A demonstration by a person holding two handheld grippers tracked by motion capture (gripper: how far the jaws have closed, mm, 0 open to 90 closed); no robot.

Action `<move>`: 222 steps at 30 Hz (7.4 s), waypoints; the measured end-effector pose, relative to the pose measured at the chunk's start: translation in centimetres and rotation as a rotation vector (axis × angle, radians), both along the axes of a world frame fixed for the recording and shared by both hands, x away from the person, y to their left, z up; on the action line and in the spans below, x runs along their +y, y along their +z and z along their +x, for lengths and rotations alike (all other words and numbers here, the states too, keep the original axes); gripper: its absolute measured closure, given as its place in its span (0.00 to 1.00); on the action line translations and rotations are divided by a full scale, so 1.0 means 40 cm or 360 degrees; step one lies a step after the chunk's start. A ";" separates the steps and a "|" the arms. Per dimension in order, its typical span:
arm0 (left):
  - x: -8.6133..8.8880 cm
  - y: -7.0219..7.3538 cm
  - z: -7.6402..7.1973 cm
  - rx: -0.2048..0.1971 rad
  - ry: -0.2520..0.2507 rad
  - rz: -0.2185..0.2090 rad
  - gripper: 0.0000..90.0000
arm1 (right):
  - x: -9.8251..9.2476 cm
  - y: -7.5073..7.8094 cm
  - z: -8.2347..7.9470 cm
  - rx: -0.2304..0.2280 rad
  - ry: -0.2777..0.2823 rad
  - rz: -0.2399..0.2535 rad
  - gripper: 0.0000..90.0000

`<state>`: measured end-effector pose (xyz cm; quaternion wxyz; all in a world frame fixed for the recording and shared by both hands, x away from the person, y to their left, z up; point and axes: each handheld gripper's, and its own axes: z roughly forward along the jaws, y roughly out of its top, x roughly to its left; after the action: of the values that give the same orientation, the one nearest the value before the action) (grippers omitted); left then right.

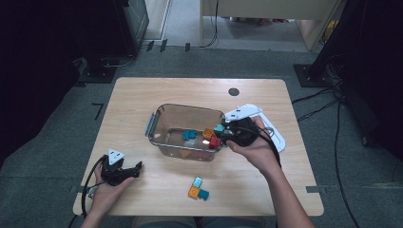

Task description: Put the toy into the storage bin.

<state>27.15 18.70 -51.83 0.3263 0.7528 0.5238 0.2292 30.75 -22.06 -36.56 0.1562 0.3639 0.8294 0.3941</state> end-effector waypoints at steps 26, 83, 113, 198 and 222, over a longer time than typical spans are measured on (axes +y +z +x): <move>0.000 0.000 0.000 -0.0001 0.0000 -0.0001 0.15 | 0.035 -0.017 0.013 0.0069 0.0009 0.0021 0.21; -0.001 0.000 0.000 0.0000 -0.0014 0.0000 0.15 | 0.100 -0.340 -0.197 0.0263 0.0208 0.0061 0.49; -0.001 0.000 0.000 0.0002 -0.0021 0.0002 0.15 | 0.104 -0.361 -0.189 0.0271 0.0173 0.0129 0.61; -0.001 0.000 0.001 0.0001 -0.0022 0.0002 0.15 | 0.022 0.022 0.020 0.0100 0.0076 0.0021 0.67; -0.001 0.000 0.001 0.0001 -0.0022 0.0002 0.15 | -0.025 0.002 0.000 0.0140 -0.0020 0.0080 0.27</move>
<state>27.18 18.68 -51.83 0.3273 0.7566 0.5185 0.2271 30.73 -23.07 -36.50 0.1129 0.3898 0.8230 0.3975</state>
